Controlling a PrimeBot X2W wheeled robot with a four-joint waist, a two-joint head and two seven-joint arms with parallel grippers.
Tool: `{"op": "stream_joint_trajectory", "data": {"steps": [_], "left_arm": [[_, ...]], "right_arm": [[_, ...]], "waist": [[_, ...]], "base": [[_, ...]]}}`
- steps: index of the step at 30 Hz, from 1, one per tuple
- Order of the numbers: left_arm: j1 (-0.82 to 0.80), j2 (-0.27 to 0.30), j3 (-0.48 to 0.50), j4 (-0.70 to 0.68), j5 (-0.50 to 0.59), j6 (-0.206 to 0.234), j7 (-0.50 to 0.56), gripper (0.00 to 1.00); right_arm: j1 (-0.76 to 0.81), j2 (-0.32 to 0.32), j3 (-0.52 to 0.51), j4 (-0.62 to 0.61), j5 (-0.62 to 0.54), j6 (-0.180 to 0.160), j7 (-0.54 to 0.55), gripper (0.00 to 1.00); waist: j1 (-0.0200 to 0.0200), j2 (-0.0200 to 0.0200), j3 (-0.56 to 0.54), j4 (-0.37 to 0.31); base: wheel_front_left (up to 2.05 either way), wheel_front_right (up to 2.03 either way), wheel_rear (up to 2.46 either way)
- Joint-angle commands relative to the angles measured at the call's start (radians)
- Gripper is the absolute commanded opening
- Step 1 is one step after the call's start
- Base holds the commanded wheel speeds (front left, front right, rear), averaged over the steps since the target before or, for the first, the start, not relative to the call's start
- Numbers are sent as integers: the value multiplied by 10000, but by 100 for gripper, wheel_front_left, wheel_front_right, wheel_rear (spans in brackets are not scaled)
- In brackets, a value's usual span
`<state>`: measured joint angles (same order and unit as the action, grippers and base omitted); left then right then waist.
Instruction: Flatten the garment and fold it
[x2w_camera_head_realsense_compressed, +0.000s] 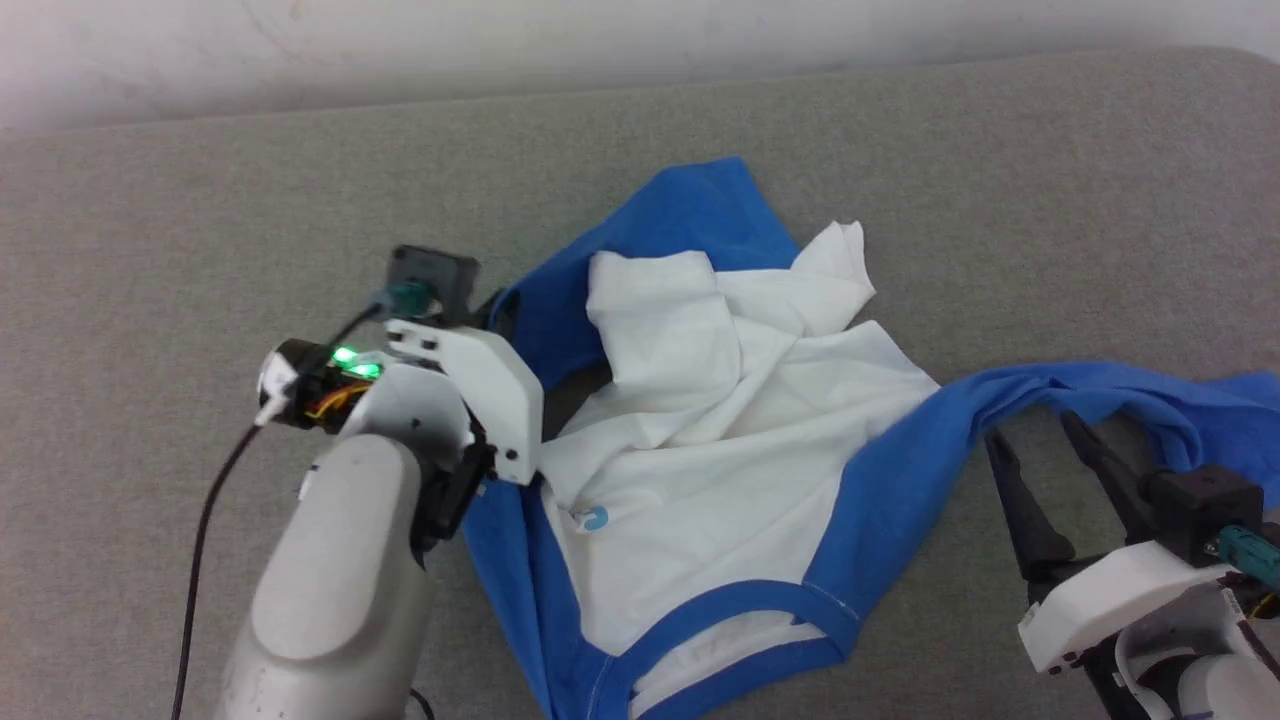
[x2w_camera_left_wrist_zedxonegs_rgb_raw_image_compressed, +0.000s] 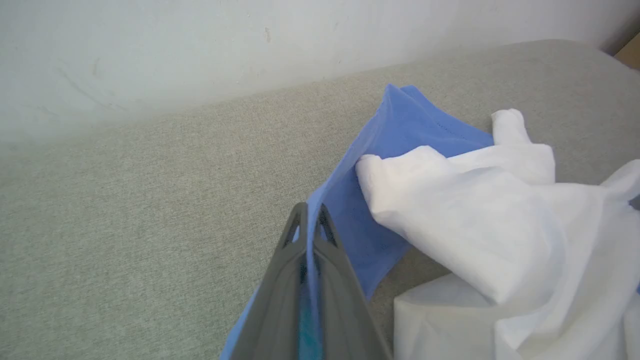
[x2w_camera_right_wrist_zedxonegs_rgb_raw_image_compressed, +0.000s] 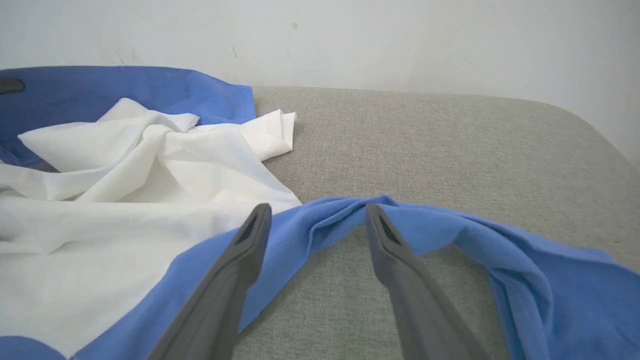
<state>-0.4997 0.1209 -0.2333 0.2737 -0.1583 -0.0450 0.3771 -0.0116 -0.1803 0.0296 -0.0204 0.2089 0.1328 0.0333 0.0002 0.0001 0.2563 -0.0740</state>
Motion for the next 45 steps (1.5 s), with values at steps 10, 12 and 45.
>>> {"op": "stream_joint_trajectory", "data": {"steps": [10, 12, 45], "left_arm": [[1118, 116, 1898, -756, -1935, 225, -537, 0], [1482, 79, 2342, -769, -2454, 251, -580, 0], [4050, -333, 1395, -2440, 78, -162, -6383, 100]], "right_arm": [[213, -184, -24, -34, -80, -21, 225, 100], [252, -213, 3, -81, -59, -21, 301, 100], [-1628, -2256, 796, -36, 549, -21, 3754, 100]], "waist": [[-2, -1, -928, 1223], [-2, -1, -969, 1432], [-2, -1, -1399, 3118]], "base": [[0, 0, 0], [0, 0, 0], [0, 0, 0]]}}
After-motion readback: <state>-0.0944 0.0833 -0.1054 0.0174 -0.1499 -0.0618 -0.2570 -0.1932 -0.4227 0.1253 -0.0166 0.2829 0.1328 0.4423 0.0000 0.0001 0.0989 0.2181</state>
